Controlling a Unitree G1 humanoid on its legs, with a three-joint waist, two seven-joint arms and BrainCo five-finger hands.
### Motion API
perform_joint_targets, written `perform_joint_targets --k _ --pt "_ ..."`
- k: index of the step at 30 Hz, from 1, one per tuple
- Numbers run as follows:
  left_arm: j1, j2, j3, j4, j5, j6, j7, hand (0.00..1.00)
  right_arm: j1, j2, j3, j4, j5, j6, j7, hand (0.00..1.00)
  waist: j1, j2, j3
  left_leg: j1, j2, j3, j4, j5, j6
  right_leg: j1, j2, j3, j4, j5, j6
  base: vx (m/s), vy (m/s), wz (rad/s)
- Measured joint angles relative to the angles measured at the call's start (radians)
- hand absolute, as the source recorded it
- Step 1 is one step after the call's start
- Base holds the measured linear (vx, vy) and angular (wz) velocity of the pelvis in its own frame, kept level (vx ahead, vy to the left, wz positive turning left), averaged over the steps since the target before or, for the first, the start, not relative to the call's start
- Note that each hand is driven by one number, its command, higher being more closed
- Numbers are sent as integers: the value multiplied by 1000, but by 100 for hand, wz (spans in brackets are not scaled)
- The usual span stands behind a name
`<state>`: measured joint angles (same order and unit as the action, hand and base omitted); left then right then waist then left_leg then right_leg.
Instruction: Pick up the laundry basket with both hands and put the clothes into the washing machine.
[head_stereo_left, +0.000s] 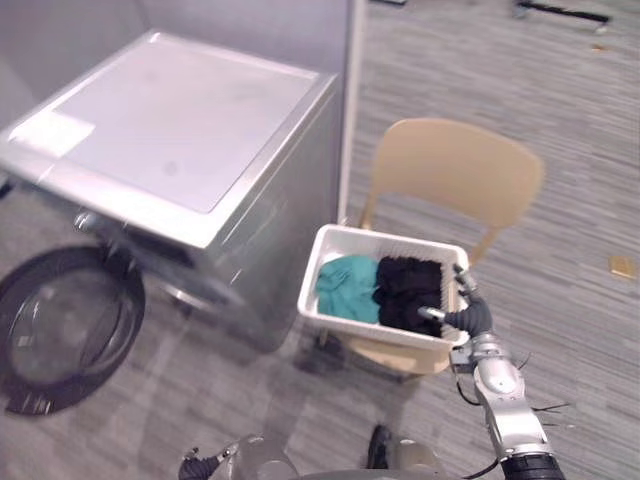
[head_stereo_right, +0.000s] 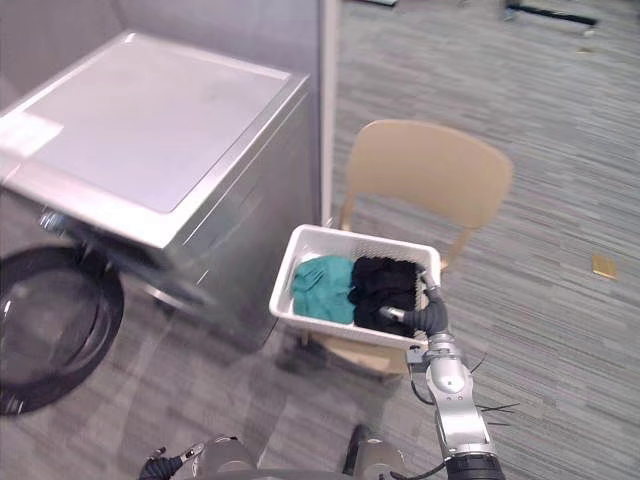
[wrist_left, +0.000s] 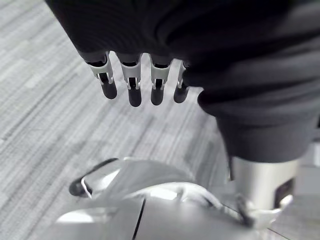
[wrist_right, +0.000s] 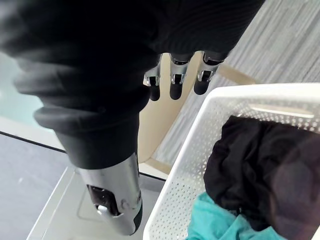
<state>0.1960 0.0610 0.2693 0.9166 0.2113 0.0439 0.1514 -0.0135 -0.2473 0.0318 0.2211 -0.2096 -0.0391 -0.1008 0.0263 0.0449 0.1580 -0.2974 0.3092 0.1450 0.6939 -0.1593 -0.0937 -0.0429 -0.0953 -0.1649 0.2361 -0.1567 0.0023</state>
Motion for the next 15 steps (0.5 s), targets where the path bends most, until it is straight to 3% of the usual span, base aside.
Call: perform_joint_targets --k 1,2,3,4,6,8,13,15 --pt "-4 -6 -20 2 0 -4 -1 0 -25 -27 19 37 -24 3 1 0 -1 14 2 22 -77 -43 -231 10 -5 13 6 16 -2 2 4 171 128 -62" --pt "-5 -8 -27 2 0 -6 -2 0 -35 -40 30 46 -38 7 0 0 0 24 2 33 -96 -61 -316 34 -24 14 14 24 -2 4 10 168 187 -82" --pt "-4 -15 -35 3 0 -7 -3 0 -58 -76 61 51 -65 8 -3 0 9 68 3 38 -110 -76 -405 144 -2 19 45 42 -7 5 25 195 222 -67" --pt "-27 7 -37 20 0 -10 -1 0 -85 -74 91 71 -78 8 2 0 15 33 15 47 -130 -59 -393 146 -5 23 25 62 -21 4 53 160 187 -57" --pt "-51 21 -45 19 0 -15 0 0 -120 -94 141 73 -107 5 18 0 9 10 25 45 -158 -53 -433 149 11 20 -7 60 -55 15 74 102 130 -2" --pt "-71 25 -47 16 -1 -22 1 0 -217 -119 220 121 -140 4 21 0 12 11 60 39 -184 -43 -456 162 29 -2 -30 64 -63 25 89 -3 140 5" --pt "-171 30 -71 14 -9 -31 14 0 -575 -191 387 316 -219 0 30 0 54 67 177 -93 -210 -42 -513 231 59 -162 -48 78 -40 53 107 -97 90 1" --pt "-188 40 -71 6 -21 -34 31 0 -645 -198 414 370 -234 2 29 0 70 65 230 -102 -216 -55 -542 256 62 -178 -50 66 -38 58 107 -78 30 22"
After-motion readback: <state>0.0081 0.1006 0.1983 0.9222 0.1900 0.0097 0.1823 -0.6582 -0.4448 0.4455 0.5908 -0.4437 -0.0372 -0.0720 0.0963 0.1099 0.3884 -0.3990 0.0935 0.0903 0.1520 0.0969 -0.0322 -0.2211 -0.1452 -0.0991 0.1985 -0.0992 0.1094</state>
